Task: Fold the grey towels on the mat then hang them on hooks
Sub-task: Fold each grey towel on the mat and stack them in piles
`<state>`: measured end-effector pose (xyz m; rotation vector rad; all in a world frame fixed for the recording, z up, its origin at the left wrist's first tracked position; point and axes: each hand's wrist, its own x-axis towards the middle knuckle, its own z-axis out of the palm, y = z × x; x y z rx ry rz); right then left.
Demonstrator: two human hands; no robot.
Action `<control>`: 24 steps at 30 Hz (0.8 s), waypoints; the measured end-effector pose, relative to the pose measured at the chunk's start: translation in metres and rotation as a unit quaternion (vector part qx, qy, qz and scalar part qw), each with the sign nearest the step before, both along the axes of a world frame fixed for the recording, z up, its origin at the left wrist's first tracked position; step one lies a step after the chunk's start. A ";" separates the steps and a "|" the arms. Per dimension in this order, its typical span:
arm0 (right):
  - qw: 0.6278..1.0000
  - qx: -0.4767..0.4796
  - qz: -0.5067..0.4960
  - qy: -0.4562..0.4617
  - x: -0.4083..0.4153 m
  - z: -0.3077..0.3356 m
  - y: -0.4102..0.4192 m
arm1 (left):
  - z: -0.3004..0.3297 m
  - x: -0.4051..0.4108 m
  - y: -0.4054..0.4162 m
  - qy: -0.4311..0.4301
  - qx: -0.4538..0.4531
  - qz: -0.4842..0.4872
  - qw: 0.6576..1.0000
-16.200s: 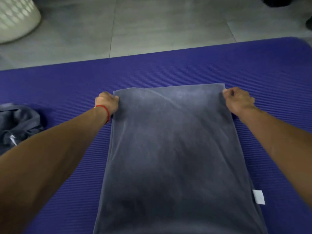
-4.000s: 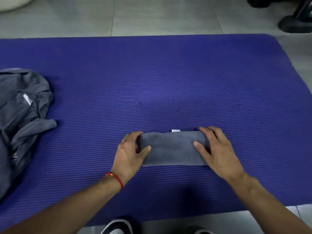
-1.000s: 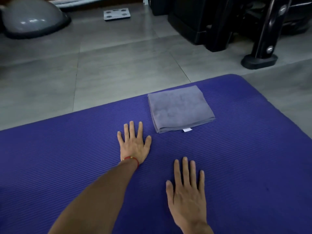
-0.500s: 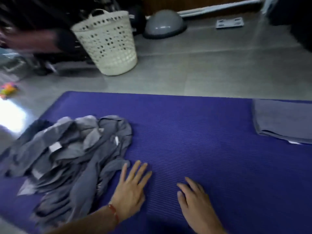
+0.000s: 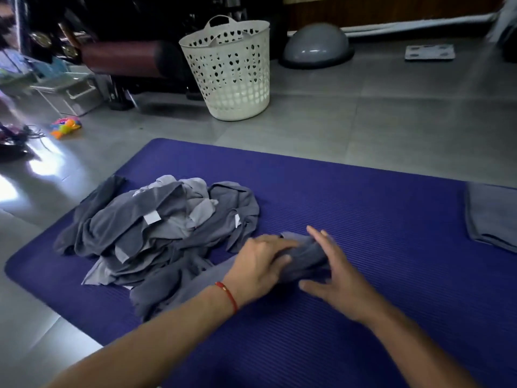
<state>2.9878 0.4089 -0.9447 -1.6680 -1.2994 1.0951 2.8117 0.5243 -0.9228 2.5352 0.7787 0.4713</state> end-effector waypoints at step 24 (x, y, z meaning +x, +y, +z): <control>0.886 -0.254 -0.268 -0.280 0.227 0.011 -0.254 | -0.096 0.095 -0.034 0.063 -0.206 0.014 0.976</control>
